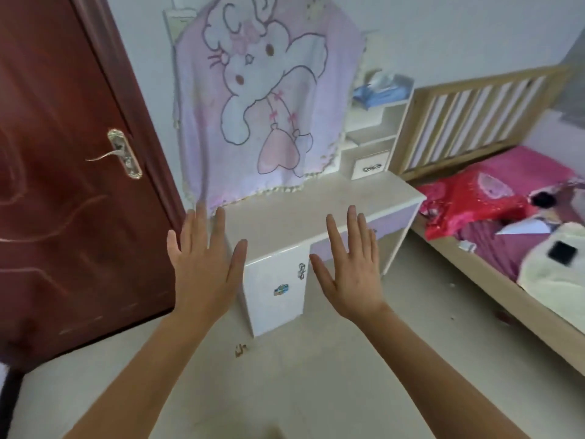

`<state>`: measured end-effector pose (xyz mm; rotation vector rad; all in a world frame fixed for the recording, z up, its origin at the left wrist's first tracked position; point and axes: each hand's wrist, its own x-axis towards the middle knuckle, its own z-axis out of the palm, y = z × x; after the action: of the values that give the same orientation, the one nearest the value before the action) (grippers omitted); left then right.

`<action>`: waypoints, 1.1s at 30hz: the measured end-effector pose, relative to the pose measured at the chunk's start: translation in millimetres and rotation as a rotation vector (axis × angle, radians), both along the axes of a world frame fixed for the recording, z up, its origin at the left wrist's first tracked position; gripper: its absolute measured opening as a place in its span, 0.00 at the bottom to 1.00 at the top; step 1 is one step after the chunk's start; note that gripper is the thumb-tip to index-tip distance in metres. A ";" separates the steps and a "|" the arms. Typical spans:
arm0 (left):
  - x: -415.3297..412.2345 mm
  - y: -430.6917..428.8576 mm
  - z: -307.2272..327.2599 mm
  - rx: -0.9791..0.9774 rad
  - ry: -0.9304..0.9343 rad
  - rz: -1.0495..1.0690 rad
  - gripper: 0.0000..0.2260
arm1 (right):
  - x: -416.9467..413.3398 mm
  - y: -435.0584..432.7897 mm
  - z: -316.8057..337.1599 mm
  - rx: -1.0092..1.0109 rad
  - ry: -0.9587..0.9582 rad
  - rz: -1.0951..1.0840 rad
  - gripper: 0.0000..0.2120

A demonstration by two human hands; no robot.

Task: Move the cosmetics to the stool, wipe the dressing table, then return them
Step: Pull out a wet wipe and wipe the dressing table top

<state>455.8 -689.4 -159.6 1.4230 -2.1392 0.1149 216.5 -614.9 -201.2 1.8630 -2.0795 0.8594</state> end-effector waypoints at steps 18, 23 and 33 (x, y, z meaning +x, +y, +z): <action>-545.6 -18.1 -23.9 0.079 -0.098 -0.824 0.29 | -434.3 118.8 -14.0 0.009 -0.090 -0.834 0.34; -655.6 1.4 -35.6 0.105 -0.151 -0.852 0.30 | -543.4 130.2 -29.1 0.103 -0.106 -0.833 0.35; -825.8 -63.5 -51.6 0.143 -0.164 -0.857 0.31 | -720.8 70.4 -42.7 0.177 -0.158 -0.814 0.36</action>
<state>-370.0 -753.0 -211.1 0.4680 -2.7451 -0.2571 -504.3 -544.5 -244.0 0.8395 -2.7344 0.6211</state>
